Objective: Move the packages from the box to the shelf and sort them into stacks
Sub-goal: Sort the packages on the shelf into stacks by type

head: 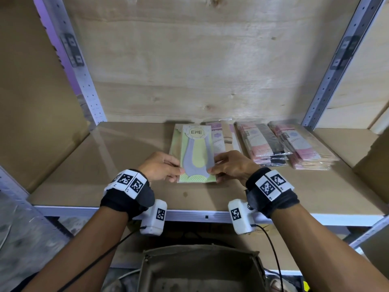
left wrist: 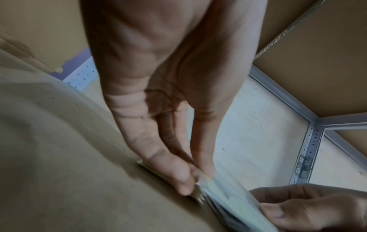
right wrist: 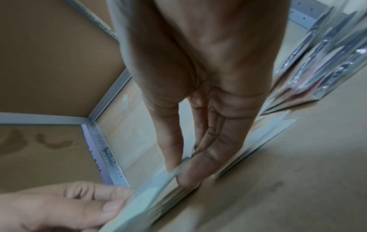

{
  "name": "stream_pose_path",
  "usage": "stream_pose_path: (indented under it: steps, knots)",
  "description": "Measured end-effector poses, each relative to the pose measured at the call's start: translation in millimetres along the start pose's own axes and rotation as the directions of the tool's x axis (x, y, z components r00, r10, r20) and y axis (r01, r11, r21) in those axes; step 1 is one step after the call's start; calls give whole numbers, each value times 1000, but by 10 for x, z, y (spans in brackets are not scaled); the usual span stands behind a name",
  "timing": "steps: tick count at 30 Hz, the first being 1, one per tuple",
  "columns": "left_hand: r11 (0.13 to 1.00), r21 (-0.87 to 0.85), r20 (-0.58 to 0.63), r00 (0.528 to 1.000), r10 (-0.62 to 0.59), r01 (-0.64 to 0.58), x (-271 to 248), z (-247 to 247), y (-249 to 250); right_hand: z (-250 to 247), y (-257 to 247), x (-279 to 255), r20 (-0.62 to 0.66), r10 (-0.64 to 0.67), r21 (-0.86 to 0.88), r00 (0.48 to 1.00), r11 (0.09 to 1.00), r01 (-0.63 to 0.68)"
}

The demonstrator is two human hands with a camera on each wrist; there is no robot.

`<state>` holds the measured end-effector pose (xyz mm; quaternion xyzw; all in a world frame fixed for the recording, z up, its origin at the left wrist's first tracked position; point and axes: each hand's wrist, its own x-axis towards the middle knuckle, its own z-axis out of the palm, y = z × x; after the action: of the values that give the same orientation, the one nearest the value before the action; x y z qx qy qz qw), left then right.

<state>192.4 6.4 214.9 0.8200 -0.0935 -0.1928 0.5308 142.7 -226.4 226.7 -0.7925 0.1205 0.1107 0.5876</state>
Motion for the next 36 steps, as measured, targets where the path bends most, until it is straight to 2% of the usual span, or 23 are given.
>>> stream_pose_path:
  steps: [5, 9, 12, 20, 28, 33, 36]
  knots:
    - [1000, -18, -174, 985, 11, -14, 169, -87, 31, 82, -171, 143, -148, -85, -77, 985, 994, 74]
    - [997, 69, -333, 942, 54, -32, 343, -204, 69, 180, -418, 340, -177, -118, -165, 977, 982, 89]
    - [994, 104, -401, 914, 64, -24, 446, -276, 83, 246, -586, 469, -177, -99, -217, 979, 974, 59]
    - [985, 170, -382, 923, 39, 29, 530, -342, 52, 376, -678, 639, -157, 11, -339, 988, 939, -64]
    - [990, 132, -334, 943, -3, 50, 550, -326, 45, 395, -630, 639, -196, 22, -400, 980, 911, -100]
    - [988, 136, -288, 957, -30, 72, 587, -311, 30, 422, -601, 699, -212, -30, -543, 977, 835, -93]
    - [991, 111, -270, 962, -39, 71, 598, -304, 19, 420, -597, 716, -207, -27, -572, 978, 815, -98]
